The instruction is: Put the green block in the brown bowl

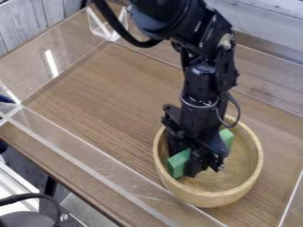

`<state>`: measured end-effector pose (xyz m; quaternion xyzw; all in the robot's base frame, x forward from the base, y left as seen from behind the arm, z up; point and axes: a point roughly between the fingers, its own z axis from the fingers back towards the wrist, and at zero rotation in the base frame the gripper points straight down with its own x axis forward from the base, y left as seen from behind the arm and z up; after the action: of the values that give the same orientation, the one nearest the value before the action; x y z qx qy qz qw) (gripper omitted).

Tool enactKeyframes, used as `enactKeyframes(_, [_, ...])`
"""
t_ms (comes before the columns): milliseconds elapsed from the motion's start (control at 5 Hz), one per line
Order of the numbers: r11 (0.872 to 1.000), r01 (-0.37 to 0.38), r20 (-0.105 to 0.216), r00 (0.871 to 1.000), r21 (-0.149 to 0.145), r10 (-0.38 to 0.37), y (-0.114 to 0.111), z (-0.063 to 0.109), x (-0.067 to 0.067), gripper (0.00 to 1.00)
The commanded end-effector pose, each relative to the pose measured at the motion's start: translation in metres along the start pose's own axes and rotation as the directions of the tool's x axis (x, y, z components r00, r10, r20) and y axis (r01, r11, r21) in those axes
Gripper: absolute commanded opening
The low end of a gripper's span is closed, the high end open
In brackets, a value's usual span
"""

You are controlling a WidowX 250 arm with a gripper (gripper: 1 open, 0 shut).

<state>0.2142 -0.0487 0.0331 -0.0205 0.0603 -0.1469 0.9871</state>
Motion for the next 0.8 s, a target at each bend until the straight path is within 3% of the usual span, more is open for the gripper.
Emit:
enactKeyframes(0, [1.000, 0.023, 0.055, 0.998, 0.004, -0.023, 0.0003, 0.0070, 0.0085, 0.00])
enactKeyframes(400, [0.998, 0.063, 0.088, 0.994, 0.008, -0.063, -0.0038, 0.0054, 0.0123, 0.00])
enactKeyframes(600, [0.998, 0.060, 0.084, 0.995, 0.014, -0.061, -0.0062, 0.0042, 0.0112, 0.00])
